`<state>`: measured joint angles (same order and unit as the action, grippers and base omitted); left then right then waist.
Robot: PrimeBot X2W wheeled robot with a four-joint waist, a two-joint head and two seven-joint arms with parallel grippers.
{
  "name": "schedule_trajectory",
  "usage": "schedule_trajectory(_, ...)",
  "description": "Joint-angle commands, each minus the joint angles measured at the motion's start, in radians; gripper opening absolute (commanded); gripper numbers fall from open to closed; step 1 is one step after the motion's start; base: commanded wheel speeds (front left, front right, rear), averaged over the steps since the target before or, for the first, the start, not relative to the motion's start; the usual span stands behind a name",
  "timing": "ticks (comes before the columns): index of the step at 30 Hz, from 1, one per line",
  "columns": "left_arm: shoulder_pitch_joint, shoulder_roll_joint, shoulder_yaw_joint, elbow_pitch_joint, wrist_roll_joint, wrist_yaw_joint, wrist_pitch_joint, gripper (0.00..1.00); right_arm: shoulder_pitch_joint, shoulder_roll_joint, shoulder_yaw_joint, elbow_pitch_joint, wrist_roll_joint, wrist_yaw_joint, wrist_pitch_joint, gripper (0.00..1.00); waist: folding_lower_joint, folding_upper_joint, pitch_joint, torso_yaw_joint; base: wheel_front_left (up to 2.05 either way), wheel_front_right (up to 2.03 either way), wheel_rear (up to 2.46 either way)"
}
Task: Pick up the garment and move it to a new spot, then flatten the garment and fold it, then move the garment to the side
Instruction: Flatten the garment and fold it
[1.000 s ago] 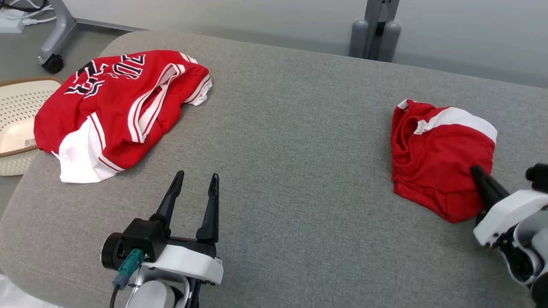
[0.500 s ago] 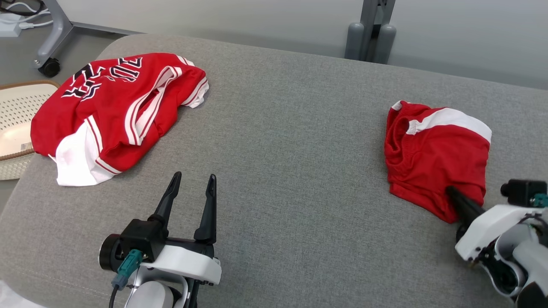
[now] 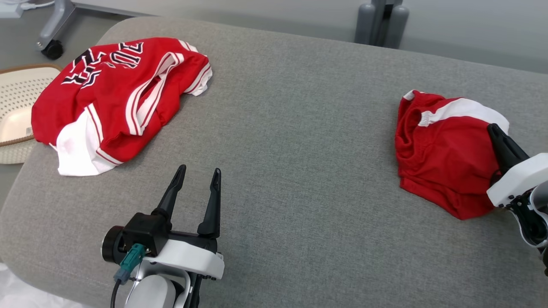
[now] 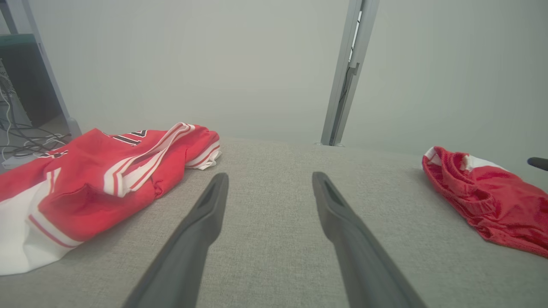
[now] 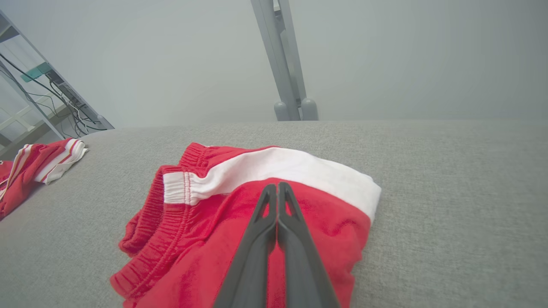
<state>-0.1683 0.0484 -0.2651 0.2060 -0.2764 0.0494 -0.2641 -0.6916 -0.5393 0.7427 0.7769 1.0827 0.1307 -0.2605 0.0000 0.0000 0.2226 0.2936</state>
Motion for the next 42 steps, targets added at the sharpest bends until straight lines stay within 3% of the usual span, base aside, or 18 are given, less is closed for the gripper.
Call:
schedule_trajectory(1,-0.014,0.004,0.003,-0.002,0.003,0.001,-0.001,1.00,-0.011,0.008,-0.022,0.015,-0.027,0.000,-0.006,0.00,0.0000,0.0000,0.014,0.016,0.00,0.00,0.00)
schedule_trajectory(8,-0.029,0.004,-0.011,-0.013,-0.005,0.005,-0.001,1.00,-0.019,0.030,-0.067,0.089,-0.123,0.000,-0.005,0.00,0.0000,0.0000,0.047,0.054,0.00,0.00,0.00)
schedule_trajectory(18,-0.032,0.004,-0.006,-0.014,-0.005,0.012,-0.001,1.00,-0.015,0.046,-0.050,0.131,-0.113,0.000,-0.005,0.00,0.0000,0.0000,0.061,0.062,0.00,0.00,0.00)
schedule_trajectory(26,-0.022,0.004,0.004,-0.013,-0.003,0.009,-0.001,1.00,0.019,0.047,-0.106,0.037,-0.142,0.000,-0.005,0.00,0.0000,0.0000,0.000,0.021,0.00,0.00,0.00)
schedule_trajectory(33,0.003,0.004,0.021,-0.023,-0.011,0.008,-0.001,1.00,0.100,0.072,-0.222,-0.085,-0.222,0.000,-0.005,0.00,0.0000,0.0000,-0.084,-0.045,0.00,0.00,0.00)
schedule_trajectory(42,0.063,0.004,0.047,-0.030,-0.043,0.024,-0.001,1.00,0.292,0.192,-0.480,-0.284,-0.526,0.000,-0.005,0.00,0.0000,0.0000,-0.141,-0.137,0.00,0.00,0.00)
